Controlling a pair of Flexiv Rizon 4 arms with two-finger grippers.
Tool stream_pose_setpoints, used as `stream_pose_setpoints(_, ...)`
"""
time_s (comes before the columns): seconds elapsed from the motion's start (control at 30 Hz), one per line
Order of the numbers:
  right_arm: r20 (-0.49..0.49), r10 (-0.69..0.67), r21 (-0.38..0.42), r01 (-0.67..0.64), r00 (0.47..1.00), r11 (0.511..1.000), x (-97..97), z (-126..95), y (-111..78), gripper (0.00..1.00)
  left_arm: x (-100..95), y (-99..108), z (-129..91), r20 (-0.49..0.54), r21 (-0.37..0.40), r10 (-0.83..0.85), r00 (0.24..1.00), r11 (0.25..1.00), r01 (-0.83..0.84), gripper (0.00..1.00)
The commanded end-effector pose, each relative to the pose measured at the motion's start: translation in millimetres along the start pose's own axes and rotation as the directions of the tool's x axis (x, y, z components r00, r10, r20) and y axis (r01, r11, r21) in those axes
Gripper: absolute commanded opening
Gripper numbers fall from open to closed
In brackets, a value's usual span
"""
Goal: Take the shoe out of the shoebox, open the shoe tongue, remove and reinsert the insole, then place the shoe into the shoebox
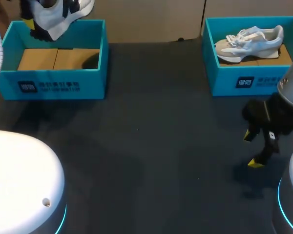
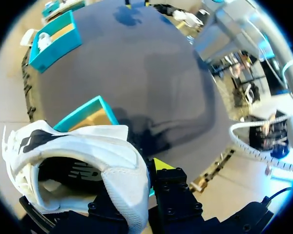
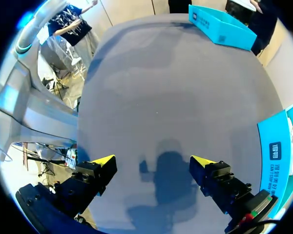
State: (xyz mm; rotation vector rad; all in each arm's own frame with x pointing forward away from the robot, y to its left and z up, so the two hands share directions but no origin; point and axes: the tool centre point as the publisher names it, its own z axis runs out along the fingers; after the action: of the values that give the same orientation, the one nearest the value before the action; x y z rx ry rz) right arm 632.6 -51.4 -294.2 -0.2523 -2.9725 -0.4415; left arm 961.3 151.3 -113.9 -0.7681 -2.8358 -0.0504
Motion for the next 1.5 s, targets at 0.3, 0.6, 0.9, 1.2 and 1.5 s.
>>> stream_pose_setpoints(0.3, 0.000, -0.001, 0.001, 0.001, 1.000, 1.000, 0.1, 0.8, -0.3, 1.00, -5.5, 44.3, 8.4, -0.026, -0.064, 0.231, 0.973, 0.971, -0.232, 0.00)
stream_pose_setpoints(0.6, 0.000, -0.001, 0.001, 0.001, 1.000, 1.000, 0.1, 0.8, -0.3, 1.00, 6.6, 67.7, 9.9, -0.018, -0.130, 0.486, 0.874, 0.866, -0.484, 0.00)
stream_pose_setpoints(0.9, 0.000, -0.001, 0.001, 0.001, 1.000, 1.000, 0.1, 0.8, -0.3, 1.00, 6.6, 67.7, 9.9, -0.018, -0.130, 0.486, 0.874, 0.866, -0.484, 0.00)
stream_pose_setpoints(1.2, 0.000, -0.001, 0.001, 0.001, 1.000, 1.000, 0.1, 0.8, -0.3, 1.00, 3.4, 73.2, 13.0, -0.049, -0.168, 0.566, 0.823, 0.808, -0.565, 0.00)
stream_pose_setpoints(1.5, 0.000, -0.001, 0.001, 0.001, 1.000, 1.000, 0.1, 0.8, -0.3, 1.00, -2.0, 107.5, 15.0, -0.099, -0.250, 0.702, 0.705, 0.668, -0.701, 0.00)
